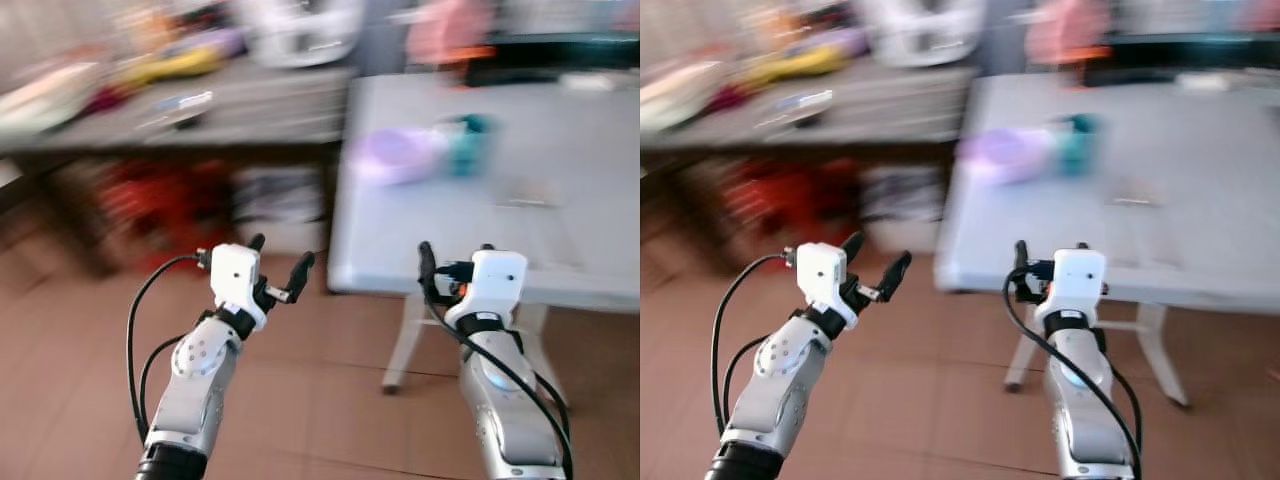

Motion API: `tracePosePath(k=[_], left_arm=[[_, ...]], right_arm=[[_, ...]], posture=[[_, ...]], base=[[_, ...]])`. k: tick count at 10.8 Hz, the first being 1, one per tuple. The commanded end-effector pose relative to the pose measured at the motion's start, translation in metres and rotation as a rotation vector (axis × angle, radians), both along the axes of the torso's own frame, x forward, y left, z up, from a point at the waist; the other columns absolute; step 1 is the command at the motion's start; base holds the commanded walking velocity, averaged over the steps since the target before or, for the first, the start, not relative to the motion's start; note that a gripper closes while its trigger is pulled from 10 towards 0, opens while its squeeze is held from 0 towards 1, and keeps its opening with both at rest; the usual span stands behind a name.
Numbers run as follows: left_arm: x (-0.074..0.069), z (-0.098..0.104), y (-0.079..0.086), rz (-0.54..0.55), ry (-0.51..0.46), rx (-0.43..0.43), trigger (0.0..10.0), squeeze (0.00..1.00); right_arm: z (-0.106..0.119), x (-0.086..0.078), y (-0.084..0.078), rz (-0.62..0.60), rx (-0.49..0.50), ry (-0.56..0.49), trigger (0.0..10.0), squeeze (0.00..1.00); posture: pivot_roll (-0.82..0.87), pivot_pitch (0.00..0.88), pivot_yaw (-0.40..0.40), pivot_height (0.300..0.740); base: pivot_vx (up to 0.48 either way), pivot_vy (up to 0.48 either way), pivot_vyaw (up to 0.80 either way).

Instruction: Setting the table

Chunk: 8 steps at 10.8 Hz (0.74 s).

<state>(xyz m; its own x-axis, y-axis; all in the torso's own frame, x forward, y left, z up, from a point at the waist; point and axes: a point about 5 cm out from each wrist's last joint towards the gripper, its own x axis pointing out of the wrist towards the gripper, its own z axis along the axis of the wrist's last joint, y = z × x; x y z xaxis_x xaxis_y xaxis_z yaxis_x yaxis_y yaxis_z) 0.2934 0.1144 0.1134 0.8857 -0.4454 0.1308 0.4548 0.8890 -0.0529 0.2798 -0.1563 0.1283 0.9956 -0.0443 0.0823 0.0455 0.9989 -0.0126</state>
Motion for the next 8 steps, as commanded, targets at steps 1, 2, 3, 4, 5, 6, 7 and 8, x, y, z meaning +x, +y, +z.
tracePosePath(k=[1, 2, 3, 4, 5, 6, 7, 8], left_arm=[[0.0001, 0.0028, 0.0027, 0.0, -0.01, 0.005, 10.0, 0.0], [0.0, 0.0025, 0.003, 0.0, -0.009, 0.007, 10.0, 0.0], [0.0, 0.0025, 0.0027, 0.0, -0.01, 0.009, 10.0, 0.0], [0.0002, 0.002, 0.0025, 0.002, -0.011, 0.012, 10.0, 0.0], [0.0, 0.0021, 0.0027, 0.002, -0.011, 0.012, 10.0, 0.0], [-0.0002, 0.0014, 0.0024, 0.004, -0.009, 0.016, 10.0, 0.0], [-0.0005, 0.0008, 0.0023, 0.004, -0.008, 0.018, 10.0, 0.0], [-0.0007, 0.0008, 0.0023, 0.004, -0.008, 0.021, 10.0, 0.0]], right_arm=[[-0.0005, 0.0014, 0.0017, 0.012, 0.0, 0.002, 10.0, 0.0], [-0.0004, 0.0017, 0.002, 0.013, -0.002, 0.001, 10.0, 0.0], [-0.0002, 0.0019, 0.0026, 0.015, -0.005, -0.001, 10.0, 0.0], [0.0006, 0.0018, 0.0039, 0.024, -0.026, -0.005, 10.0, 0.0], [0.0015, 0.001, 0.0056, 0.038, -0.045, -0.015, 10.0, 0.0], [0.0013, 0.0001, 0.0069, 0.048, -0.044, -0.017, 10.0, 0.0], [0.0008, -0.0001, 0.0072, 0.044, -0.042, -0.016, 10.0, 0.0], [0.0005, -0.0002, 0.0074, 0.043, -0.043, -0.015, 10.0, 0.0]], posture=[[-0.1, 0.056, 0.125, 0.74], [-0.1, 0.054, 0.125, 0.74], [-0.1, 0.054, 0.126, 0.74], [-0.1, 0.055, 0.127, 0.74], [-0.1, 0.056, 0.129, 0.74], [-0.1, 0.057, 0.129, 0.74], [-0.1, 0.058, 0.129, 0.74], [-0.1, 0.06, 0.13, 0.74]], base=[[0.319, 0.0, -0.41], [0.311, 0.0, 0.0], [0.315, 0.0, 0.0], [0.304, 0.0, 0.0], [0.3, 0.0, 0.0], [0.277, 0.0, 0.8], [0.262, 0.0, 0.8], [0.255, 0.0, 0.69]])
